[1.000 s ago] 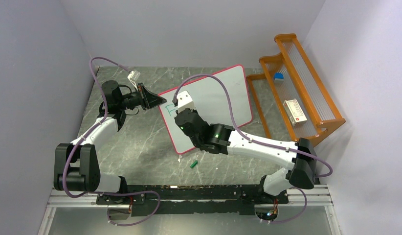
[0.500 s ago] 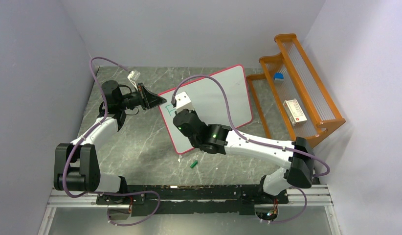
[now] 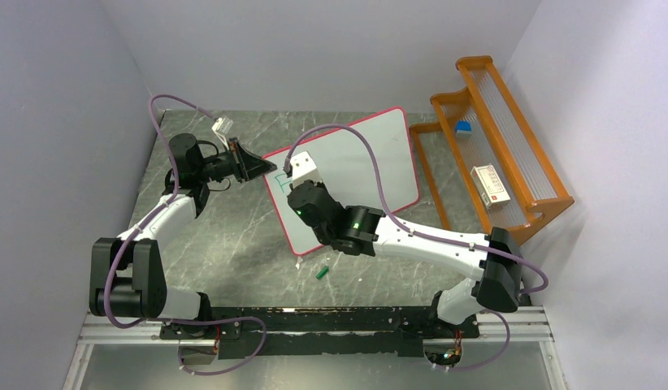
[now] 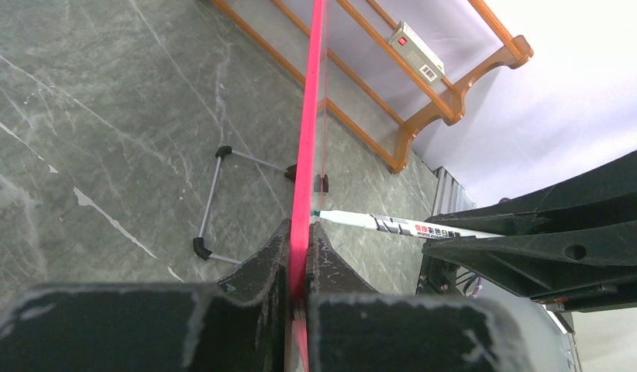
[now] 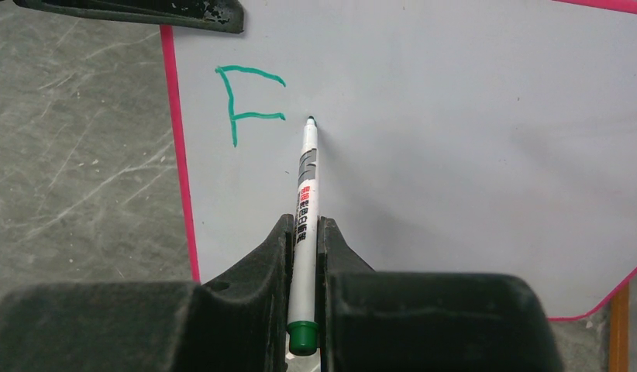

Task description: Write a sentence on the whiteboard

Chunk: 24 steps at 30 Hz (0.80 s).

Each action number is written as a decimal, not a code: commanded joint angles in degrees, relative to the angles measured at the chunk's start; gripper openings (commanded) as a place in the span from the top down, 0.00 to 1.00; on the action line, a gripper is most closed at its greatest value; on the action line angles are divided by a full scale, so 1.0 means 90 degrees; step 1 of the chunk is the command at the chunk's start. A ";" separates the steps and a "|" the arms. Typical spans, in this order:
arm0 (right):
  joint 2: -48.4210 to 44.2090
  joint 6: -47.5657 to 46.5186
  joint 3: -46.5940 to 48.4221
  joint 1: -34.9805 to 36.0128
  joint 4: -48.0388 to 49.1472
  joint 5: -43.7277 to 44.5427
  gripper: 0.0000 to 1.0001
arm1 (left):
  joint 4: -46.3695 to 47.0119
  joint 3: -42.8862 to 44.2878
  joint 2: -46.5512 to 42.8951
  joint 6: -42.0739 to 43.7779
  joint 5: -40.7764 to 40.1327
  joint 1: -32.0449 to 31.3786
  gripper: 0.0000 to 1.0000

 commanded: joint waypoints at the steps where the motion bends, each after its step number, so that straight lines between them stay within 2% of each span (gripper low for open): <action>1: 0.0032 -0.0053 0.0086 -0.0050 0.0271 -0.0039 1.00 | -0.0432 -0.0004 0.0114 0.0195 0.0145 -0.0164 0.95; 24: 0.0027 0.0097 0.0044 -0.0056 -0.0351 -0.0423 1.00 | -0.0451 -0.0003 0.0114 0.0207 0.0130 -0.0160 0.95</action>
